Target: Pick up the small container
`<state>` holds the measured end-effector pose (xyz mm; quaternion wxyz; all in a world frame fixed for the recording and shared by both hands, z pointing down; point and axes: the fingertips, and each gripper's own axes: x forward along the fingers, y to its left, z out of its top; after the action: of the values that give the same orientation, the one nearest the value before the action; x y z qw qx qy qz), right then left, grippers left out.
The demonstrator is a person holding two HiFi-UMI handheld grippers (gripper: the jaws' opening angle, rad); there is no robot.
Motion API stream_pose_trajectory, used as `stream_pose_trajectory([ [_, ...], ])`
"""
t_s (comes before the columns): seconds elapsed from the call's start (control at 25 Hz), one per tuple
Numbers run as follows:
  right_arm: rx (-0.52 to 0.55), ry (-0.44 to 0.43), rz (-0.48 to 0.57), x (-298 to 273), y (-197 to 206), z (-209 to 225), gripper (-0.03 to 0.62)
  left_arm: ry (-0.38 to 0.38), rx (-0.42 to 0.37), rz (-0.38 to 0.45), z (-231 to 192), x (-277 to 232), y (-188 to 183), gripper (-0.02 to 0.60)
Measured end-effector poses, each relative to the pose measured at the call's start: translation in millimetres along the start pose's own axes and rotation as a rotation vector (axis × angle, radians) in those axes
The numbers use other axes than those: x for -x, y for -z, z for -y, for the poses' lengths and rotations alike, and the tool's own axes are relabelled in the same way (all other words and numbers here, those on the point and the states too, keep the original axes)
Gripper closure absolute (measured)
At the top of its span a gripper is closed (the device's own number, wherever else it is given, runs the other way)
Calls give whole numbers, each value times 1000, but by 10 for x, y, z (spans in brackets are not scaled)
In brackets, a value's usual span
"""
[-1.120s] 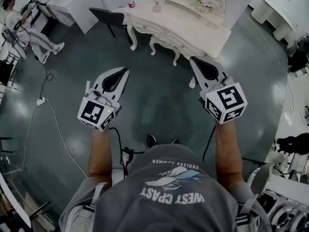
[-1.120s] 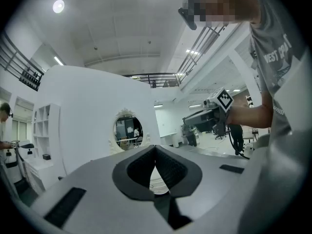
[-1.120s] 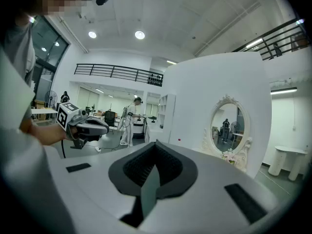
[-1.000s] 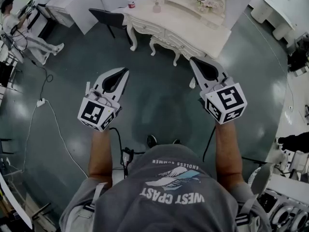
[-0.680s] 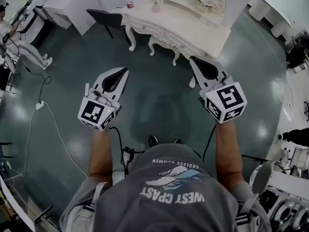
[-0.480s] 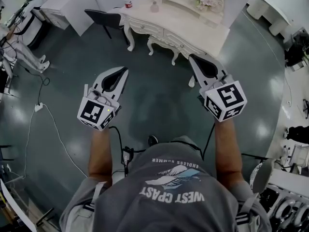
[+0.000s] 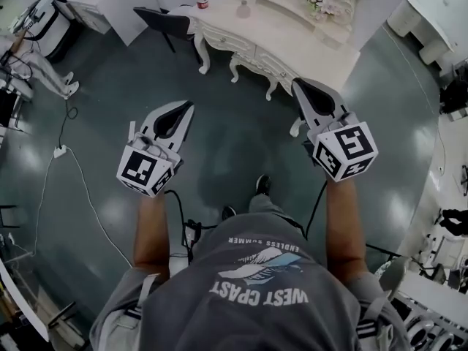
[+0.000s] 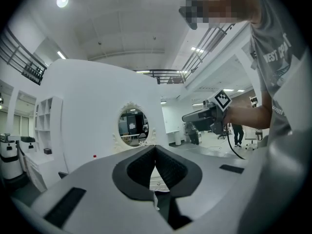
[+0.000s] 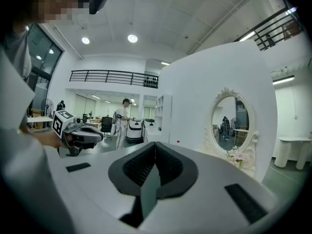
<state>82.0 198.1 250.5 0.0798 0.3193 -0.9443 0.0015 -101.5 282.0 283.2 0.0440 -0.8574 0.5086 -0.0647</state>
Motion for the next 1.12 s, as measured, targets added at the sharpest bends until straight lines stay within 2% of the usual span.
stream_pose_trajectory([
  [0.68, -33, -200, 35, -915, 100, 1120, 569, -163, -21, -88, -334, -1069, 33, 565],
  [0.92, -46, -216, 48, -1009, 111, 1507, 568, -180, -33, -106, -352, -1424, -13, 565],
  [1.12, -66, -194, 52, -993, 170, 1797, 569, -153, -40, -115, -297, -1696, -27, 565],
])
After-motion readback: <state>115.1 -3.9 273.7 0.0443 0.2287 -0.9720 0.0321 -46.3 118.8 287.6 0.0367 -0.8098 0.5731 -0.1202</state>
